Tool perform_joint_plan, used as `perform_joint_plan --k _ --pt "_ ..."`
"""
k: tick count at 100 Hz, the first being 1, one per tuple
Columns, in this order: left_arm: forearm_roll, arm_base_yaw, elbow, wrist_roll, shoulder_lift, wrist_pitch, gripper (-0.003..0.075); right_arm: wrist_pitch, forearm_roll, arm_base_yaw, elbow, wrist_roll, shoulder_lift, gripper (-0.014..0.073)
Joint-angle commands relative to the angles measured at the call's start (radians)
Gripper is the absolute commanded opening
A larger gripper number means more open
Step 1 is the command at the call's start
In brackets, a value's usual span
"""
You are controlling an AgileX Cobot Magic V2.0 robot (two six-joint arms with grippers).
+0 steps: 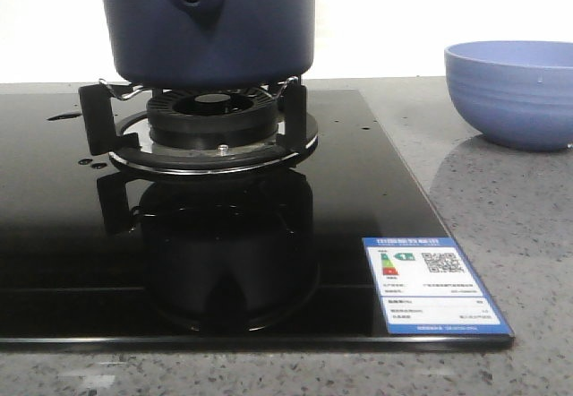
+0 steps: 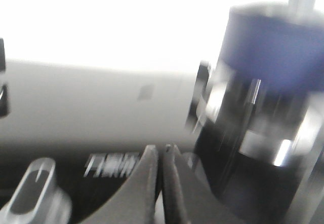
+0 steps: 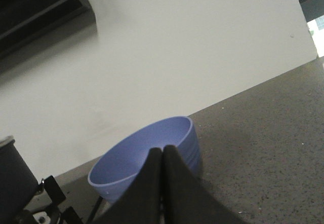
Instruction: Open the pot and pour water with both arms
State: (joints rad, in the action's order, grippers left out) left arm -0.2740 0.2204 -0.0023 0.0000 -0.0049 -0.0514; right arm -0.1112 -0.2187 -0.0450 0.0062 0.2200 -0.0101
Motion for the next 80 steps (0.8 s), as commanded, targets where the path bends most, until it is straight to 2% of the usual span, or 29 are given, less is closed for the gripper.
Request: perform_joint_plan --k 1,9,16,38,53,72,80 --pt "-0.146 -0.001 0.033 -0.006 -0.027 0.167 -0.0020 -0.100 -0.056 -0.006 0.022 -0.002 -0.017 -0.0069" --pt "-0.227 -0.001 0.033 -0.006 -0.027 0.233 -0.0020 -0.067 -0.056 -0.006 0.001 -0.002 -0.017 -0.0069" --pt "-0.232 -0.001 0.031 -0.006 -0.027 0.275 -0.0020 -0.031 -0.056 -0.006 -0.022 -0.002 -0.017 -0.0069" --pt "-0.221 -0.001 0.013 0.000 -0.025 0.238 -0.0020 0.094 -0.006 -0.006 -0.090 -0.007 -0.017 -0.0069" --pt "-0.068 -0.001 -0.088 0.000 0.035 0.077 -0.0020 0.218 0.113 -0.006 -0.187 -0.012 -0.002 -0.0069" --pt "0.121 0.001 -0.273 0.000 0.237 0.022 -0.0020 0.319 0.293 -0.006 -0.347 -0.027 0.108 -0.0069" --pt "0.159 0.020 -0.352 0.000 0.336 0.001 -0.0020 0.348 0.308 -0.006 -0.411 -0.083 0.172 -0.0069"
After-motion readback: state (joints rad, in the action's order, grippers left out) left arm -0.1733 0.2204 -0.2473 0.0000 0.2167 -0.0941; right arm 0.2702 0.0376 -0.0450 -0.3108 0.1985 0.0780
